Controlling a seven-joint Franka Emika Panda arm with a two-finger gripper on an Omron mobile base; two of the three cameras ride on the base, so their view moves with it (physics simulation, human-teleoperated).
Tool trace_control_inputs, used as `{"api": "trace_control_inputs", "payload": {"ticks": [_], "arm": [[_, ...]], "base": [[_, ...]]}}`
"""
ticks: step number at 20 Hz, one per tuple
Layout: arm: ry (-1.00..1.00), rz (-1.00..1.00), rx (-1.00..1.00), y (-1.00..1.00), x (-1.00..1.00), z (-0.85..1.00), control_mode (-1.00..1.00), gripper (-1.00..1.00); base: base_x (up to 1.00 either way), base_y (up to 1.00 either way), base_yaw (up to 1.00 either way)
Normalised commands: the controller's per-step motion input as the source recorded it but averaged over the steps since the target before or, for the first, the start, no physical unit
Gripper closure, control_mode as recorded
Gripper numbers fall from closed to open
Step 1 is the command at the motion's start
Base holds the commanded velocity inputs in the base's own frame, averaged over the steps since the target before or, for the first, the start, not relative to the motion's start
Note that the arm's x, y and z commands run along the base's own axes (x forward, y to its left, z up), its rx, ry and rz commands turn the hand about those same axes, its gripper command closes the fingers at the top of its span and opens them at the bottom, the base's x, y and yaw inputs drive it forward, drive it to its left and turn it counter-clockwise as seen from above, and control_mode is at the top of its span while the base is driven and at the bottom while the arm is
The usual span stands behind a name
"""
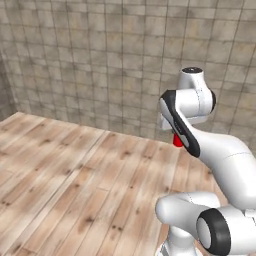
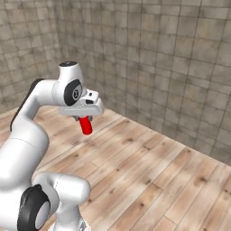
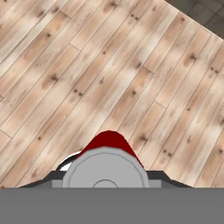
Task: Four empty soda cans are scattered around the kitchen. Gather all the cans and cluster them next to the stove for recycling.
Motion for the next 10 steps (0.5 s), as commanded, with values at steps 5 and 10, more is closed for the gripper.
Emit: {"api": "trace_control_inputs", "payload": {"ticks": [5, 10], "arm": [[0.0, 0.0, 0.0, 0.0, 0.0, 0.0, 1.0, 1.0], [0.0, 0.0, 0.0, 0.0, 0.0, 0.0, 1.0, 1.0]], "base": [[0.8, -0.11, -0.14], [0.72, -0.02, -0.17]]}}
